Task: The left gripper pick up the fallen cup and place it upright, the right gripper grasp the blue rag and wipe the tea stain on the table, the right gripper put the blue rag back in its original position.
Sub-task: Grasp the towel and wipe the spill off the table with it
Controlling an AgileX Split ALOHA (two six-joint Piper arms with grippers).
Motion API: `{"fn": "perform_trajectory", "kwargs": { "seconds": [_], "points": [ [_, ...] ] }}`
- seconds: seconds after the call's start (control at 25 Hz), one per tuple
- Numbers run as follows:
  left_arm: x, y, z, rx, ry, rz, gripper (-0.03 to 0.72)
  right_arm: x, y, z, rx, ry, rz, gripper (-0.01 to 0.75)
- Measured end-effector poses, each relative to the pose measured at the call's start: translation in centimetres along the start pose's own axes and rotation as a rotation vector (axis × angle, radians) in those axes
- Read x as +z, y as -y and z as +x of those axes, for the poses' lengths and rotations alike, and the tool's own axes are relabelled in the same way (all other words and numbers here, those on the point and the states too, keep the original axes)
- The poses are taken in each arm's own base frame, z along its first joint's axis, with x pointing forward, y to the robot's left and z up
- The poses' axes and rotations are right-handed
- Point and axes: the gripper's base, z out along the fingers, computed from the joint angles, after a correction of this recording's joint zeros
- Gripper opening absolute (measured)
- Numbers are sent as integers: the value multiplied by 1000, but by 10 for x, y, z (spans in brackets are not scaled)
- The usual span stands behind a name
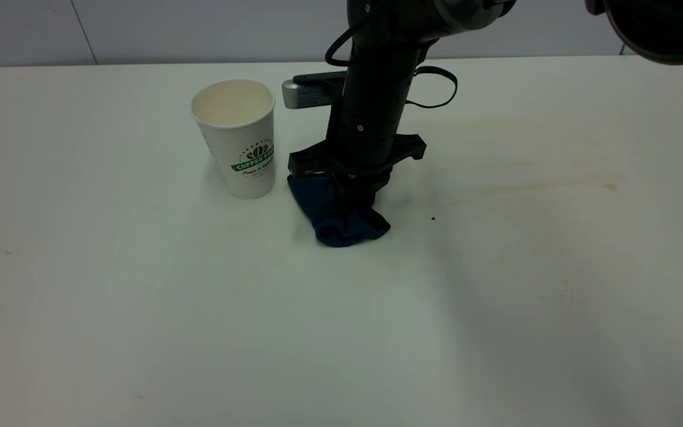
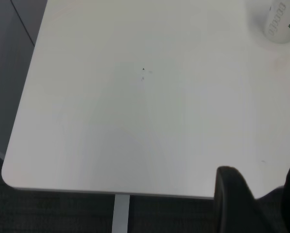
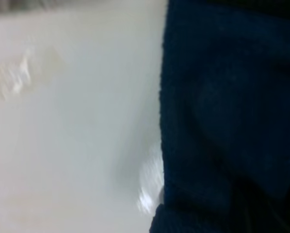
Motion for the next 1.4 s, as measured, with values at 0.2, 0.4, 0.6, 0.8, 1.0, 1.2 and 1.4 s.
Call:
{"fn": "perform_trajectory", "kwargs": {
  "seconds": [0.2, 0.4, 0.6, 0.8, 1.0, 1.2, 1.4],
  "points": [
    [0, 0, 0, 0, 0, 0, 278, -3, 19, 5, 17, -82, 57, 51],
    [0, 0, 0, 0, 0, 0, 278, -11, 63, 1, 104, -78, 114, 52],
    [0, 0, 0, 0, 0, 0, 278, -23, 127, 1, 234, -59, 135, 53],
    [0, 0, 0, 0, 0, 0, 278, -36, 187, 8, 357, -41, 153, 55],
    [0, 0, 0, 0, 0, 0, 278, -48, 237, 19, 457, -26, 171, 64],
    [0, 0, 0, 0, 0, 0, 278, -56, 268, 29, 508, -16, 193, 89],
    [0, 0, 0, 0, 0, 0, 278, -62, 275, 31, 481, -20, 198, 310]
  ]
}}
